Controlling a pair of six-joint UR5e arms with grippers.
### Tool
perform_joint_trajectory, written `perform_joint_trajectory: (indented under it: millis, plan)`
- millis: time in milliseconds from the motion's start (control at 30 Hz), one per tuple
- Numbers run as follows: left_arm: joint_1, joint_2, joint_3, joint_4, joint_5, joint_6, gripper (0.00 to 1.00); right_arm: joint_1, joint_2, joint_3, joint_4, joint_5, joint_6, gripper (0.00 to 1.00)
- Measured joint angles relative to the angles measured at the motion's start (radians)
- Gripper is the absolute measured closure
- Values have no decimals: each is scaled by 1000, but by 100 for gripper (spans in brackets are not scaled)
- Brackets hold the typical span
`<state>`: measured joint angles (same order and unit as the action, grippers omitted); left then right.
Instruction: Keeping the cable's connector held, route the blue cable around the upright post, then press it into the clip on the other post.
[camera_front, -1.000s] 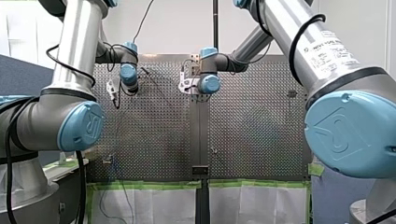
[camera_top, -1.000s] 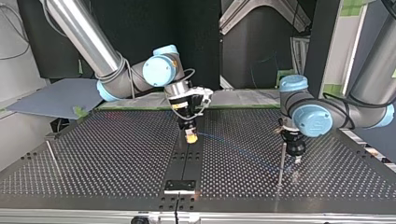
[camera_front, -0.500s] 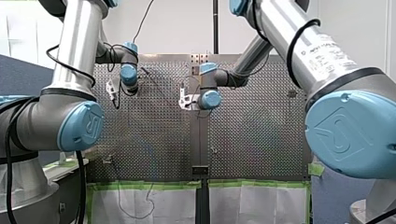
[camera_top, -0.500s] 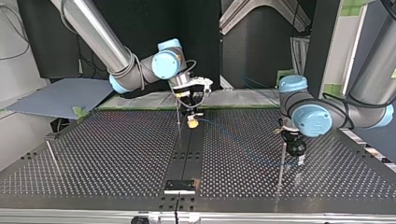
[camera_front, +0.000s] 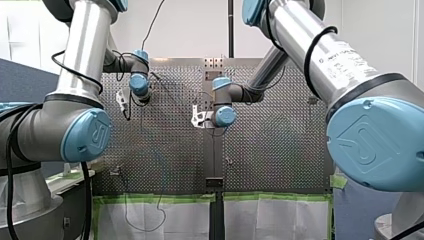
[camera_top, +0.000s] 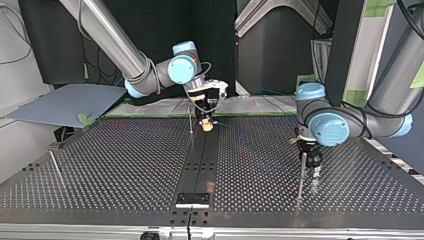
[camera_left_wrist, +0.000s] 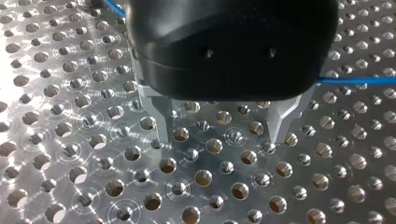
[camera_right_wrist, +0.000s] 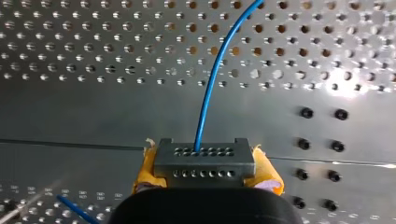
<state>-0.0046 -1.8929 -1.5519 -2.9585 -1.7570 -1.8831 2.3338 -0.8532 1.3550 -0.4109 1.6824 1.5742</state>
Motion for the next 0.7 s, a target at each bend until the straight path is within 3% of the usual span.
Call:
perform_joint_trajectory:
  millis: [300, 700]
  plan:
    - [0, -1, 0, 6, 1, 0, 0, 4, 76, 0, -50, 12, 1, 100]
    - [1, -1, 0, 10, 1, -1, 0, 10, 193, 1, -85, 40, 1, 100]
